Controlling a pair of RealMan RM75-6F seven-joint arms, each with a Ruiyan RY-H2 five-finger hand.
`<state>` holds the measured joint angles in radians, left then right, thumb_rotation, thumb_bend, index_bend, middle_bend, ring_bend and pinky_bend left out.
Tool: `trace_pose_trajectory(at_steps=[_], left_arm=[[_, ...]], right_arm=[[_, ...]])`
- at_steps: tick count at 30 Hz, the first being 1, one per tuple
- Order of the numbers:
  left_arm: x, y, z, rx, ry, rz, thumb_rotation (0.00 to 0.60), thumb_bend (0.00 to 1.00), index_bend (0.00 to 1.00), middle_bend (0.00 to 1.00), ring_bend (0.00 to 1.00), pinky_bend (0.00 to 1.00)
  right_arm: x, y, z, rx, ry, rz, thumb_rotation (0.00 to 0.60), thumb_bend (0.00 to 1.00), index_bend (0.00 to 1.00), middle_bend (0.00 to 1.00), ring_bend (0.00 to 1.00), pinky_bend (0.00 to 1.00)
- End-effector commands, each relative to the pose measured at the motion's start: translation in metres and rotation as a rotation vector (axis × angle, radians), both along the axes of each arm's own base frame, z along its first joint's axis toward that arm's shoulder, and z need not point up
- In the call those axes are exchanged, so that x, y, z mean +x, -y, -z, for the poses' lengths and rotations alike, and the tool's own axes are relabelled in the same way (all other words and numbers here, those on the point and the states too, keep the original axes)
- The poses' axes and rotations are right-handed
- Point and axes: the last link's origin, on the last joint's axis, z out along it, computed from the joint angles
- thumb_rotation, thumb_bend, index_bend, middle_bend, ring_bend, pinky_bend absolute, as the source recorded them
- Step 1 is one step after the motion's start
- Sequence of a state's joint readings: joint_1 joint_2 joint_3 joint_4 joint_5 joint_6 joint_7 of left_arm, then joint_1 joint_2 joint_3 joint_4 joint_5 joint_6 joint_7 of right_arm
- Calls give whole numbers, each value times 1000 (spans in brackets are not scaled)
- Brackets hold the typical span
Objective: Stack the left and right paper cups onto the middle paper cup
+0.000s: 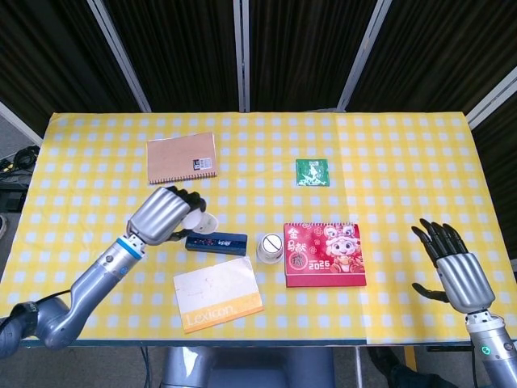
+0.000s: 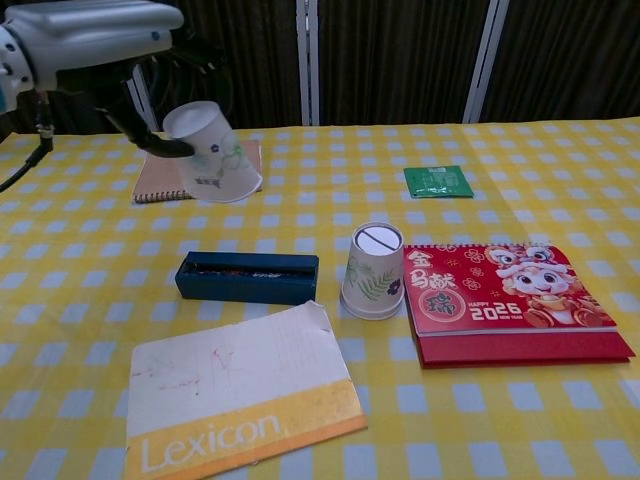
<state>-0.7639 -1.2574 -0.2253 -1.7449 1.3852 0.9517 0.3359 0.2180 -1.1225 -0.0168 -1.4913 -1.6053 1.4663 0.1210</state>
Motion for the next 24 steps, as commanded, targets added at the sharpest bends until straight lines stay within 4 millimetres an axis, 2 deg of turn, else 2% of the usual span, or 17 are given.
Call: trace_pose_trajectory(at_steps=[1, 5, 9, 16, 24], left_arm=[[55, 4, 23, -54, 21, 121, 600, 336, 541, 478, 474, 509], [84, 11, 45, -102, -11, 177, 600, 333, 540, 477, 474, 506], [101, 17, 57, -124, -52, 215, 600, 331, 536, 474, 474, 503], [110, 13, 68, -132, -103, 223, 600, 319, 527, 466, 471, 495], [110, 7, 73, -121, -137, 210, 600, 320, 527, 463, 468, 492]], right_arm=[[-2, 1, -4, -17, 8, 13, 600, 0, 14, 0, 0, 0], [-6, 3, -8, -34, 13, 34, 600, 0, 14, 0, 0, 0], [-10, 6, -12, -44, 17, 49, 600, 0, 14, 0, 0, 0], [-13, 8, -15, -54, 25, 61, 600, 0, 14, 0, 0, 0], [-14, 8, -15, -50, 23, 65, 600, 0, 14, 0, 0, 0]])
